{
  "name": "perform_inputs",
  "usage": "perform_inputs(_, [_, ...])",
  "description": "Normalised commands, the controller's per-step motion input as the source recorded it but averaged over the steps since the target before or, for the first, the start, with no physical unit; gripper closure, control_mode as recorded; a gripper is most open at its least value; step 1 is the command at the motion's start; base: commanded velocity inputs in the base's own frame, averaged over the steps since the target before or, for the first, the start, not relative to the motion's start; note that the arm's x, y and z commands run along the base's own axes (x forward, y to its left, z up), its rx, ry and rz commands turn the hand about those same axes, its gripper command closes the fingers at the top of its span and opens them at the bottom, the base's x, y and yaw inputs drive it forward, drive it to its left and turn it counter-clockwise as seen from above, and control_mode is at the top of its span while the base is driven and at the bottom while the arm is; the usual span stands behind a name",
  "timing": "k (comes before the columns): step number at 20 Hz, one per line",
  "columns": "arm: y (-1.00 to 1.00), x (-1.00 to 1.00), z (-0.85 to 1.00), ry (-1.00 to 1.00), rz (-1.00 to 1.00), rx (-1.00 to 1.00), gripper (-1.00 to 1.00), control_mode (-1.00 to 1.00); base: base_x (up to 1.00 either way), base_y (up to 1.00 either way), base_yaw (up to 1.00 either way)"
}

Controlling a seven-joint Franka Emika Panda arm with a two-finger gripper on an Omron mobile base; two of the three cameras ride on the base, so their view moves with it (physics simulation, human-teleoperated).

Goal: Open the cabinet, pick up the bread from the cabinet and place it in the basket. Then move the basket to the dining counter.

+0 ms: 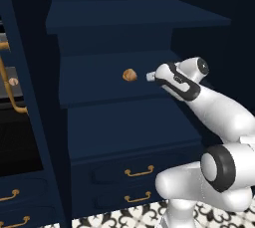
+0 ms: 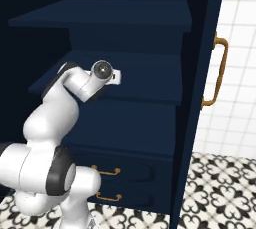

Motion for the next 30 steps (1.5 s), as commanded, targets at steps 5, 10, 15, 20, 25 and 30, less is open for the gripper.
perform_inputs(5, [-0.11,0.44,0.33,0.19,0.00,0.00,-1.00,-1.00,0.00,0.00,0.00])
perform_inputs(10, [-0.01,0.32,0.00,0.07,0.00,0.02,-1.00,-1.00,0.00,0.00,0.00])
perform_inputs(15, [0.12,0.20,-0.46,0.00,0.00,0.03,-1.00,-1.00,0.00,0.00,0.00])
perform_inputs(20, [0.17,0.41,-0.37,0.00,0.00,0.01,-1.00,-1.00,0.00,0.00,0.00])
perform_inputs(25, [0.05,0.57,0.07,0.01,0.00,0.00,-1.00,-1.00,0.00,0.00,0.00])
perform_inputs(30, [0.13,0.49,-0.03,0.03,0.00,0.00,-1.00,-1.00,0.00,0.00,0.00])
